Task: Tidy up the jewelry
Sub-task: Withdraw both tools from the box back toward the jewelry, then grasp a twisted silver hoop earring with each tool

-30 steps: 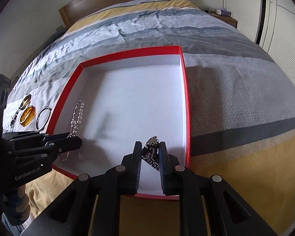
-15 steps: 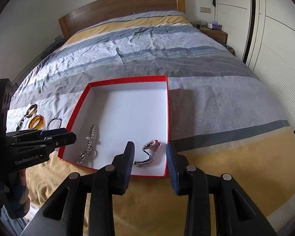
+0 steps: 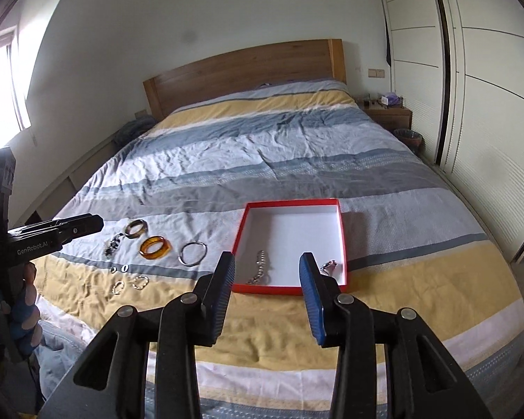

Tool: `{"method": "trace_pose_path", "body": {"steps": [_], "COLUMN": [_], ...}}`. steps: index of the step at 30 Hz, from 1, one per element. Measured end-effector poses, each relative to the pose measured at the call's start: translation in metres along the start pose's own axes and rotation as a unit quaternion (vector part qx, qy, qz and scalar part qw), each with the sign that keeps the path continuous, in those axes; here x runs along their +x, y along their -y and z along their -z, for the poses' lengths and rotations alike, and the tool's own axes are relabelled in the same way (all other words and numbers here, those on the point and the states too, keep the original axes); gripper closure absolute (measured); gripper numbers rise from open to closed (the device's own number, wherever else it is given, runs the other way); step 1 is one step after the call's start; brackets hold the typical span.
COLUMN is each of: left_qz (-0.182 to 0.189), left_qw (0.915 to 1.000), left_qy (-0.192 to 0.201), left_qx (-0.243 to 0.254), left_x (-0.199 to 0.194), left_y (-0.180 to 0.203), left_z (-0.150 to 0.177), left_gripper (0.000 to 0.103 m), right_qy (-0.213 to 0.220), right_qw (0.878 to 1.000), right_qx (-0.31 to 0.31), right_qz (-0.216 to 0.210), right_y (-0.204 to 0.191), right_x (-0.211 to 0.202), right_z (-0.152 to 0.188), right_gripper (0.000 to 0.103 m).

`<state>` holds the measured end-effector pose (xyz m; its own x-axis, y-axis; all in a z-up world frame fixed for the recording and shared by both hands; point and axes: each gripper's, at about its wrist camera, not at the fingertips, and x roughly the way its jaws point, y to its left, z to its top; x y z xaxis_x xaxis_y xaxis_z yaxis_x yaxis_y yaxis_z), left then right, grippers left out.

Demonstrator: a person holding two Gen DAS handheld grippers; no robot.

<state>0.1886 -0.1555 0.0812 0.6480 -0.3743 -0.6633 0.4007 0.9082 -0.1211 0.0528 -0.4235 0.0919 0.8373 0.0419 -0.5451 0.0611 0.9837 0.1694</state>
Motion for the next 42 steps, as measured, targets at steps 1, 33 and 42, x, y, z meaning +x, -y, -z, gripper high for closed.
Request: {"method": "trace_pose_path", "body": {"steps": [1, 33, 42], "left_qz": [-0.011, -0.143, -0.147], "left_qw": [0.9998, 0.9828, 0.9779], "left_qy": [0.014, 0.046, -0.035], "left_qx": [-0.001, -0.108, -0.145], "left_x": [-0.018, -0.139, -0.022], "left_y": [-0.009, -0.172, -0.202], "left_z": [0.004, 0.096, 0.121], "left_gripper": [0.072, 0.07, 0.07], "right_qy": [0.004, 0.016, -0.063], "right_qw": [1.0, 0.993, 0.986], "right_qx": [0.0, -0.074, -0.095], "right_qz": [-0.005, -0.093, -0.12], "right_y": [-0.007, -0.15, -0.171], "right_x": [-0.009, -0.048, 0.064], "right_z": [0.002, 0.037, 0.054], "right_gripper": [0.064, 0.056, 0.057]}}
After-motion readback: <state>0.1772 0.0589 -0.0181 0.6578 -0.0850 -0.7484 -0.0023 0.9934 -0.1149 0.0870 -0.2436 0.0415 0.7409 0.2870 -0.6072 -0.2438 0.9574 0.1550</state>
